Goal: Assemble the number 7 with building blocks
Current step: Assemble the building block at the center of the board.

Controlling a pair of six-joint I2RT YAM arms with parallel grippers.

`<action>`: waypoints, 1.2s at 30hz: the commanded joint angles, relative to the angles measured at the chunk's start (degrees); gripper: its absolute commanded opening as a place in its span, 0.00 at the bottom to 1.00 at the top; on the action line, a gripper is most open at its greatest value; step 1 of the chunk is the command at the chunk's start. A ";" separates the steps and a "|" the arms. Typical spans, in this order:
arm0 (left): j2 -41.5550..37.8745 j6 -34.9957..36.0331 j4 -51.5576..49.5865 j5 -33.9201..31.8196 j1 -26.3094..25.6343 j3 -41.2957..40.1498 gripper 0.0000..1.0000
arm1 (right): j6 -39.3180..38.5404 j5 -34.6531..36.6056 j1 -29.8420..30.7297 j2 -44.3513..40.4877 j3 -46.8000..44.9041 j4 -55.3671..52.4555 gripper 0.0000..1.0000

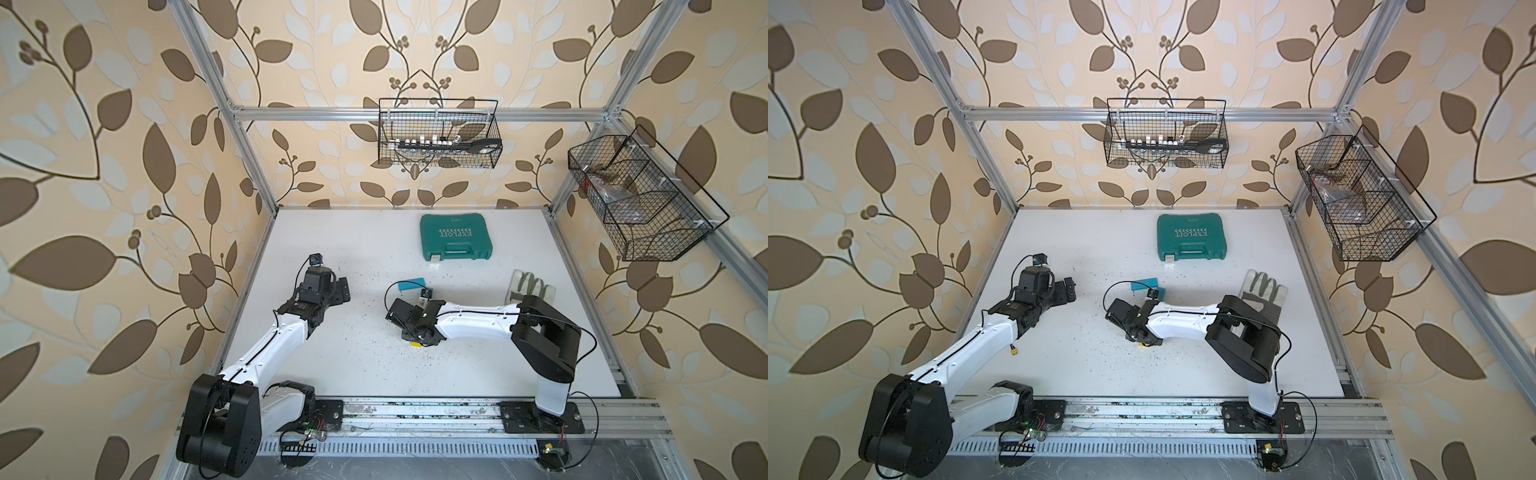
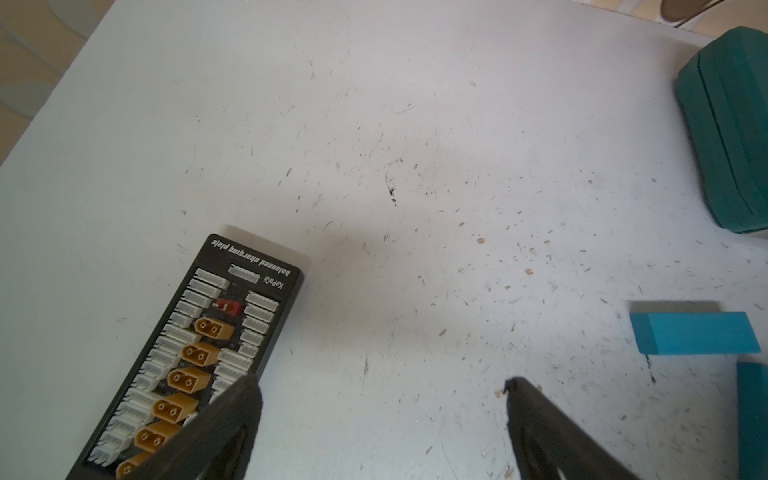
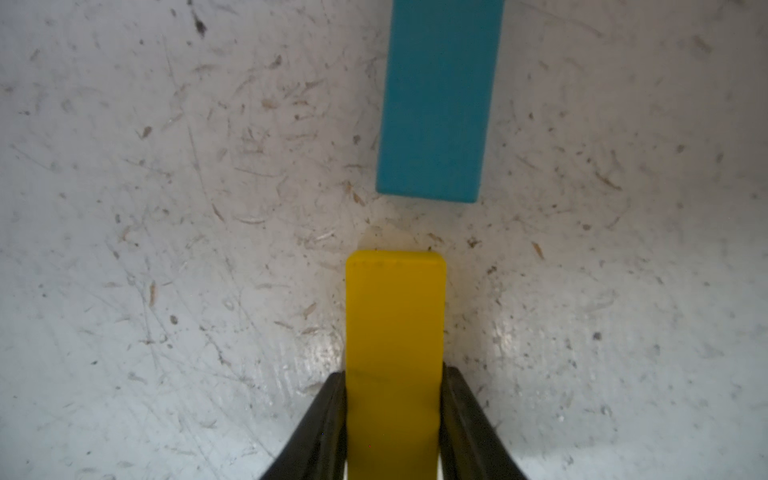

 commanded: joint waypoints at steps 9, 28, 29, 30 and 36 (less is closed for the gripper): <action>-1.22 -0.53 0.71 -0.12 0.79 -0.33 0.94 | 2.66 -5.25 -0.12 -0.34 -0.48 -4.53 0.39; -1.84 -0.57 0.71 -0.58 0.79 -0.58 0.94 | 1.67 -2.79 -1.87 0.29 4.54 -9.59 0.40; -1.80 -0.57 0.71 -0.55 0.79 -0.52 0.94 | 1.49 -2.91 -2.09 0.43 4.64 -9.46 0.40; -1.76 -0.57 0.71 -0.56 0.79 -0.52 0.94 | 1.40 -2.92 -2.17 0.52 4.62 -9.33 0.40; -1.76 -0.57 0.63 -0.54 0.84 -0.44 0.94 | 0.88 -3.33 -2.85 1.28 4.78 -8.49 0.38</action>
